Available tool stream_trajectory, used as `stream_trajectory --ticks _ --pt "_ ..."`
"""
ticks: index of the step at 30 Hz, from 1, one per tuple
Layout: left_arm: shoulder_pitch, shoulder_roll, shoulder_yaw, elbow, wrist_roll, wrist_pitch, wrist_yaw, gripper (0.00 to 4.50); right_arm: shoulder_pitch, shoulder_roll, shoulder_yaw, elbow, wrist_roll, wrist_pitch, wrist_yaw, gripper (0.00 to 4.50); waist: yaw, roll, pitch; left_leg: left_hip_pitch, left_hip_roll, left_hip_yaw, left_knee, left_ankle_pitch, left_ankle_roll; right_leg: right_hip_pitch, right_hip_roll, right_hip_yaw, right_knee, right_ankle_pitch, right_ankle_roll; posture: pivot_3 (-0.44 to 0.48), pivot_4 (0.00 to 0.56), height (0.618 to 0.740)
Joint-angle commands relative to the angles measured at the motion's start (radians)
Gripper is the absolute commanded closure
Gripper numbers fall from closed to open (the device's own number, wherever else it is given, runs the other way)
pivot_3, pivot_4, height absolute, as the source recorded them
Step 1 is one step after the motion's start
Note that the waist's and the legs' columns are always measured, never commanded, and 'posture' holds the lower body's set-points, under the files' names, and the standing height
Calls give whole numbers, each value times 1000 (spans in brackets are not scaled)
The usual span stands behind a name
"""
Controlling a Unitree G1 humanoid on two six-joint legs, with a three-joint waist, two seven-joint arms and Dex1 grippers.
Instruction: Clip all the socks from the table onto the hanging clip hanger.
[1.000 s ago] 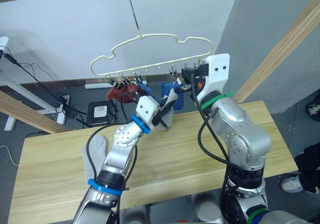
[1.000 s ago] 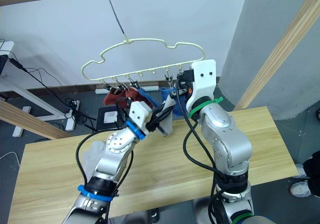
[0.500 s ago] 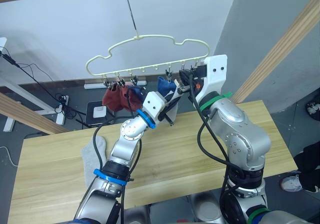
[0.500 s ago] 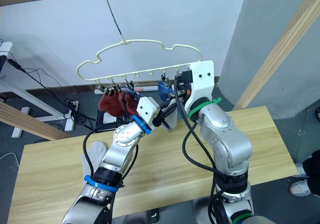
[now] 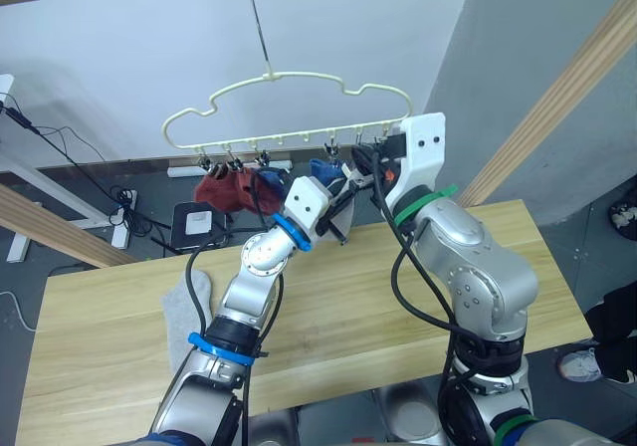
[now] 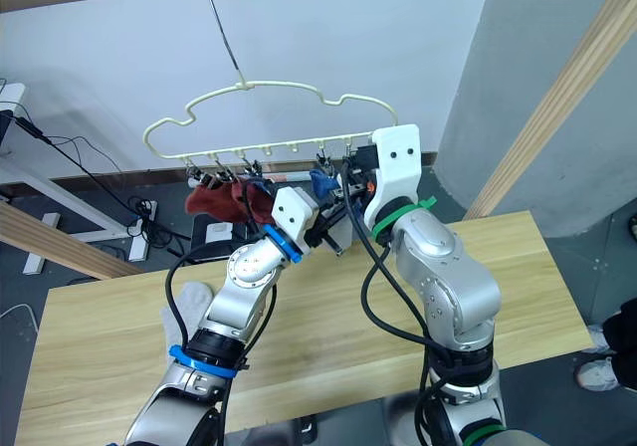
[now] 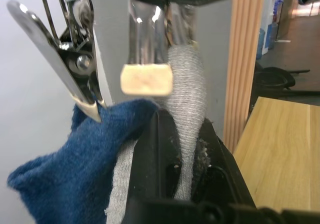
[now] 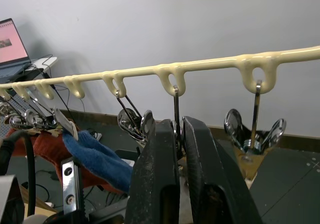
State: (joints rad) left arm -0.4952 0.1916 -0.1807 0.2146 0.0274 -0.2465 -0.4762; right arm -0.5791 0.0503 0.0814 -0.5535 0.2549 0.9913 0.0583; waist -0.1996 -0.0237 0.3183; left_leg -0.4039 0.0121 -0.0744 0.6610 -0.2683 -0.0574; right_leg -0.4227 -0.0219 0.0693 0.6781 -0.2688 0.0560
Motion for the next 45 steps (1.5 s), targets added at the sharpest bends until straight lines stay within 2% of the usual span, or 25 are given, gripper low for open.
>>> stream_trajectory --ticks 1,5,11,17,20,26,30,33,36,38,39,40,42,43,45 --pt "-18 -6 10 -11 4 -11 19 4496 2 -3 12 -50 -1 -6 -10 4500 0 0 0 0 0 0 0 0 0 0 0 0 0 0 0 -296 304 737" --pt "-19 -13 13 -22 -34 -20 -3 4500 5 -6 13 -54 4 -12 -10 3218 0 0 0 0 0 0 0 0 0 0 0 0 0 0 0 -296 304 737" --pt "-8 -2 9 -31 -41 24 -17 2619 13 -27 15 -75 28 13 14 972 0 0 0 0 0 0 0 0 0 0 0 0 0 0 0 -295 303 737" --pt "18 8 3 -60 -62 60 -63 887 41 -116 20 -150 72 60 78 966 1 0 0 0 0 0 0 0 0 0 0 0 0 0 0 -298 300 737" --pt "41 32 3 -91 -87 91 -111 98 70 -198 25 -210 93 66 134 966 1 0 0 0 0 0 0 0 0 0 0 0 0 0 0 -303 299 737" --pt "91 104 31 -245 -231 211 -248 43 124 -303 16 -279 109 27 185 966 0 0 0 0 0 0 0 0 0 0 1 0 0 0 0 -305 298 737" --pt "145 190 71 -403 -389 364 -348 43 140 -353 31 -262 39 -36 158 966 -1 0 0 0 1 1 0 0 0 0 1 0 0 0 0 -305 297 737" --pt "173 248 108 -484 -469 441 -387 43 135 -355 38 -230 9 -72 142 966 0 0 0 1 1 1 0 0 0 0 1 0 0 0 0 -303 295 737" --pt "189 349 213 -595 -667 645 -400 43 120 -332 41 -173 -33 -104 106 966 -2 0 0 1 1 1 0 0 0 0 2 0 0 0 0 -281 292 737" --pt "183 402 239 -630 -708 703 -406 43 120 -317 37 -151 -47 -114 91 966 2 0 0 1 1 1 0 0 0 0 2 0 0 0 1 -270 290 737" --pt "178 419 242 -639 -711 717 -406 0 118 -309 36 -143 -51 -120 86 1312 4 0 0 1 1 1 0 0 0 0 2 0 1 0 1 -264 290 737" --pt "175 427 241 -644 -713 724 -403 0 117 -304 35 -138 -54 -124 85 1440 4 0 0 1 1 1 0 0 0 0 2 1 0 0 0 -264 290 737" --pt "167 433 243 -648 -715 738 -395 0 113 -298 36 -126 -60 -130 86 2135 7 0 0 1 1 1 0 0 0 1 1 1 0 0 0 -259 290 737" --pt "162 436 243 -651 -711 741 -393 0 110 -289 37 -117 -63 -130 80 2288 7 0 0 1 1 1 0 0 0 1 1 1 -1 0 0 -259 290 737" --pt "150 438 244 -654 -704 746 -390 0 103 -275 41 -99 -71 -134 70 2288 7 0 0 0 1 0 0 0 0 0 0 1 -1 0 0 -257 289 737"
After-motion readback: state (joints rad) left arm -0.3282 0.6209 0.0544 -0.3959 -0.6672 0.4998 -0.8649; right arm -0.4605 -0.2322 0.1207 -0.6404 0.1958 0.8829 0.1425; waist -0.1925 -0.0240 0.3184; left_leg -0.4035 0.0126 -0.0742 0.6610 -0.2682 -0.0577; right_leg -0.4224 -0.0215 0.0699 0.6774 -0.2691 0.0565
